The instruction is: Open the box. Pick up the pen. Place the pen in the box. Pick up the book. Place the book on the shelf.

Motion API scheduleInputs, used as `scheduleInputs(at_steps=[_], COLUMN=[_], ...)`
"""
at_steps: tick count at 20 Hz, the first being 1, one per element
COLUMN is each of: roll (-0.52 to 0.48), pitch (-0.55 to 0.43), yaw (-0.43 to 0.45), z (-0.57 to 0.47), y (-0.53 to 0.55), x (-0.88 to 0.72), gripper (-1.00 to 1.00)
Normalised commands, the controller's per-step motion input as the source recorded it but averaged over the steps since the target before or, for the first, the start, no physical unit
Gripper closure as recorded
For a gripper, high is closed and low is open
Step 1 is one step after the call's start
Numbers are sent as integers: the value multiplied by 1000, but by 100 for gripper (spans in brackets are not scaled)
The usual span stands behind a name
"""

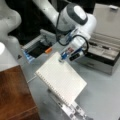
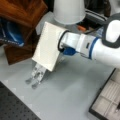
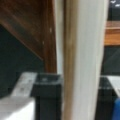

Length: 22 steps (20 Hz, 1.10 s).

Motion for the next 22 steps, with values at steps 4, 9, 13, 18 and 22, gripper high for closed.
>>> scheduleInputs(at_steps=[4,9,13,18,22], roll=[-80,-95,-67,41,68], pitch=[41,94,124,93,75], yaw=[-73,-115,-140,-223,-239], z=[246,354,498,491,327], y=[110,94,84,24,8], x=[37,34,30,20,25], gripper=[100,100,100,100,100])
